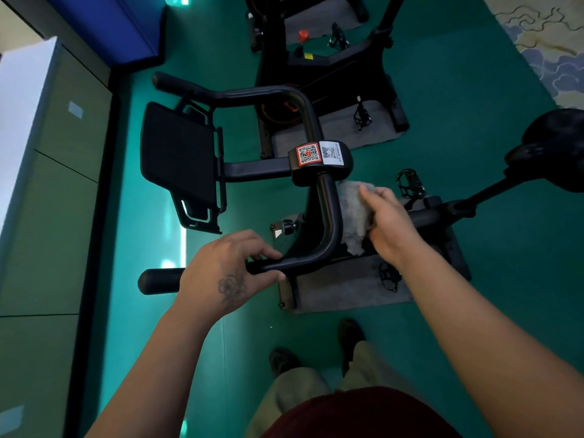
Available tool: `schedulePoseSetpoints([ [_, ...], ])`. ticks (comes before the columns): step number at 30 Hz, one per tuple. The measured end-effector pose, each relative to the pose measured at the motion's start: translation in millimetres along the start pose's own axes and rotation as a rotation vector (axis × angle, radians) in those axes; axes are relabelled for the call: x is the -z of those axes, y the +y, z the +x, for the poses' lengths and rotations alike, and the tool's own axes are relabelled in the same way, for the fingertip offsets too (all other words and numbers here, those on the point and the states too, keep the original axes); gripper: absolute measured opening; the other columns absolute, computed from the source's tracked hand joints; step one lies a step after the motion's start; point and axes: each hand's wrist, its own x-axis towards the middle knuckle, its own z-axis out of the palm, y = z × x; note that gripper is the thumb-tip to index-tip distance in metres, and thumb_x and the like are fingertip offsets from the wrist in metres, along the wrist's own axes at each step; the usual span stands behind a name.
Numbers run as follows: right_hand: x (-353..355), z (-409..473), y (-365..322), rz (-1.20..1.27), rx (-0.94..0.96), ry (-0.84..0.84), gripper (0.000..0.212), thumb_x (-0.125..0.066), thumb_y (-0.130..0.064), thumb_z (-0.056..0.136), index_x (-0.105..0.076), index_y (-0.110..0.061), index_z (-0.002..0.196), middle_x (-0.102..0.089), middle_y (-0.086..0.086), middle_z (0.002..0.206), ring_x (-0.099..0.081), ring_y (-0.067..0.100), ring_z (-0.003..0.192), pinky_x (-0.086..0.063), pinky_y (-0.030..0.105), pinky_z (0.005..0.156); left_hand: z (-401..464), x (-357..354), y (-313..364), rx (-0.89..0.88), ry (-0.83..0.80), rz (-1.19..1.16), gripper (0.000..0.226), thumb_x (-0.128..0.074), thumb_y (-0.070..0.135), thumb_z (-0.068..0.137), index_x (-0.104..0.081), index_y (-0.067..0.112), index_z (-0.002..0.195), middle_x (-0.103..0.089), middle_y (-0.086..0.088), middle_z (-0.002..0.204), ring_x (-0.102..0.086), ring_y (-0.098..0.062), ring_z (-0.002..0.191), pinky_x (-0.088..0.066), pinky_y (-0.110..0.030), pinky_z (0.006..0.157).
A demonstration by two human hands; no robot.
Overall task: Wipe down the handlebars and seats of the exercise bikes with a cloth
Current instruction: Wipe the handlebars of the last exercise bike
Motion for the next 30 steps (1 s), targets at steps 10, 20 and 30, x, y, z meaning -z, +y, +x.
schedulePoseSetpoints([
  [10,-7.6,2.9,-12.6,0.107,-0.071,-0.310,0.027,-0.042,-0.039,0.111,-0.054,-0.020,0.096,-0.072,0.007,0.098,-0.073,0.026,0.090,-0.060,0.044,0.076,0.4,-0.5,1.3,0.043,-0.004,-0.031,0.024,-0.084,0.061,0.076,-0.075,0.051,0.094,-0.066,0.026,0.096,-0.063,0.002,0.082,-0.056,-0.032,0.071],
  [20,-20.2,3.4,-3.5,0.069,0.064,-0.283,0.017,-0.072,-0.020,0.093,-0.056,-0.022,0.093,-0.068,0.019,0.111,-0.067,0.046,0.107,-0.054,0.061,0.097,0.9,1.2,3.4,0.065,-0.017,-0.041,0.022,-0.085,0.062,0.075,-0.071,0.056,0.091,-0.066,0.024,0.095,-0.064,0.001,0.079,-0.056,-0.030,0.071],
  [30,-22.9,-2.4,1.5,0.055,0.109,-0.204,0.018,-0.077,-0.023,0.092,-0.058,-0.025,0.090,-0.070,0.024,0.112,-0.073,0.048,0.103,-0.062,0.055,0.086,1.1,1.1,3.6,0.080,-0.011,-0.048,0.025,-0.085,0.062,0.074,-0.075,0.051,0.093,-0.067,0.023,0.095,-0.065,-0.001,0.080,-0.054,-0.029,0.070],
])
